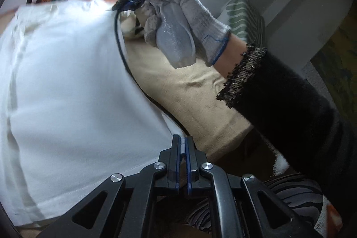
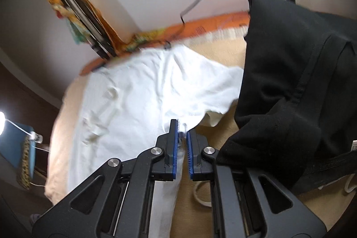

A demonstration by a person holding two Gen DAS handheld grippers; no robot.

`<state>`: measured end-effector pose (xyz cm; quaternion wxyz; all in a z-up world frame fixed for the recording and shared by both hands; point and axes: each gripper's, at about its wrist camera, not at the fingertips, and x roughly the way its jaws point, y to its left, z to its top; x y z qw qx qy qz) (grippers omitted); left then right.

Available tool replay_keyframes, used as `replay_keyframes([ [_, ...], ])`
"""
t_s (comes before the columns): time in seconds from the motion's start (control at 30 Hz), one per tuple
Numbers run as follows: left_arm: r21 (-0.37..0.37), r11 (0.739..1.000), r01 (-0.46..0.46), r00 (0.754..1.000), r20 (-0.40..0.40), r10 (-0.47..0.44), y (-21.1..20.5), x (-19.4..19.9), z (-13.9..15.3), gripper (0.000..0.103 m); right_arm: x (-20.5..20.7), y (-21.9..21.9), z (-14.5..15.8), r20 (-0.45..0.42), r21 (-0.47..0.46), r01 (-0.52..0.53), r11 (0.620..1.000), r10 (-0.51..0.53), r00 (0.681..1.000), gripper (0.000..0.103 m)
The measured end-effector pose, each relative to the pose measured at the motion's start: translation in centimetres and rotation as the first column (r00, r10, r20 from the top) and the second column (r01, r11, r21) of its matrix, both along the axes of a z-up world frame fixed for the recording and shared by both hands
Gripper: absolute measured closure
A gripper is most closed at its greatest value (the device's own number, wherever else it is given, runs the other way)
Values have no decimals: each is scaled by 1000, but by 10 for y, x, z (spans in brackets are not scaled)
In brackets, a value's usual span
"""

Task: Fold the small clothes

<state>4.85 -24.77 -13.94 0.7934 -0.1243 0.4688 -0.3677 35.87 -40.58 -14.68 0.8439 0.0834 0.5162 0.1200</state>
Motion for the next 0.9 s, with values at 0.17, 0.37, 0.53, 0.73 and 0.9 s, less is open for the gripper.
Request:
replay_keyframes([
  [0.17, -14, 1000, -7, 1000, -29, 6, 6, 1, -7, 103, -1, 1, -18, -36, -68, 15, 998, -18, 999, 95],
  [0.37, -71, 997, -37, 999, -22, 36, 27, 1, 1, 102, 2, 18, 14, 10, -145, 0, 989, 1, 1000, 95],
  [0.53, -116, 989, -90, 996, -27, 88, 57, -1, 4, 102, 1, 52, 37, 46, -221, -35, 975, 47, 998, 95],
  [0.73, -139, 977, -160, 987, -38, 156, 97, -8, 6, 102, -7, 101, 46, 55, -262, -104, 959, 123, 991, 95],
  [0.9, -121, 965, -232, 972, -70, 225, 133, -12, -4, 102, -11, 154, 30, 35, -303, -184, 935, 203, 978, 95],
])
